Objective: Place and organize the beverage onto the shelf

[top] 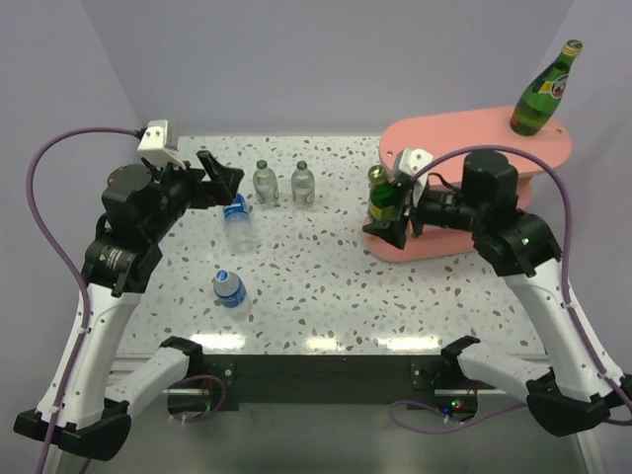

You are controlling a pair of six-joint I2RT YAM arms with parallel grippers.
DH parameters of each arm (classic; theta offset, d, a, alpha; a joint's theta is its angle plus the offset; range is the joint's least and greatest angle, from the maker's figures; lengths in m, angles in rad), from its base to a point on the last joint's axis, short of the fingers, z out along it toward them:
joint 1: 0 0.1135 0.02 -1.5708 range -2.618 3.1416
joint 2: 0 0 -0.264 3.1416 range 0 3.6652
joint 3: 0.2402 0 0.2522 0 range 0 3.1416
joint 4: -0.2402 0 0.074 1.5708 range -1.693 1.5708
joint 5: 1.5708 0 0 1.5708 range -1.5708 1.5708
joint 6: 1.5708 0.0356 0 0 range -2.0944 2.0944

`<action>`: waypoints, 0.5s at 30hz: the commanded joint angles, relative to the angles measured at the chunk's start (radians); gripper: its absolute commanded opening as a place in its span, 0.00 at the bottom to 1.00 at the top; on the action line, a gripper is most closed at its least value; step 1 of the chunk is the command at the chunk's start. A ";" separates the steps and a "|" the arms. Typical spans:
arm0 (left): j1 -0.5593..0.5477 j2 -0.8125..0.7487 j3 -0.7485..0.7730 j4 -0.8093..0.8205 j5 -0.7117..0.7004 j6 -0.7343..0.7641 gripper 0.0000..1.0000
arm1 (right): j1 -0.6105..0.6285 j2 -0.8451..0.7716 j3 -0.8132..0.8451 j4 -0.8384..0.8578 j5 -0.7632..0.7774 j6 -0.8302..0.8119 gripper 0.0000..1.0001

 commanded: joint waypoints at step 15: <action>-0.001 -0.026 -0.080 0.106 -0.042 0.049 0.98 | -0.480 -0.100 0.203 0.154 0.060 0.193 0.00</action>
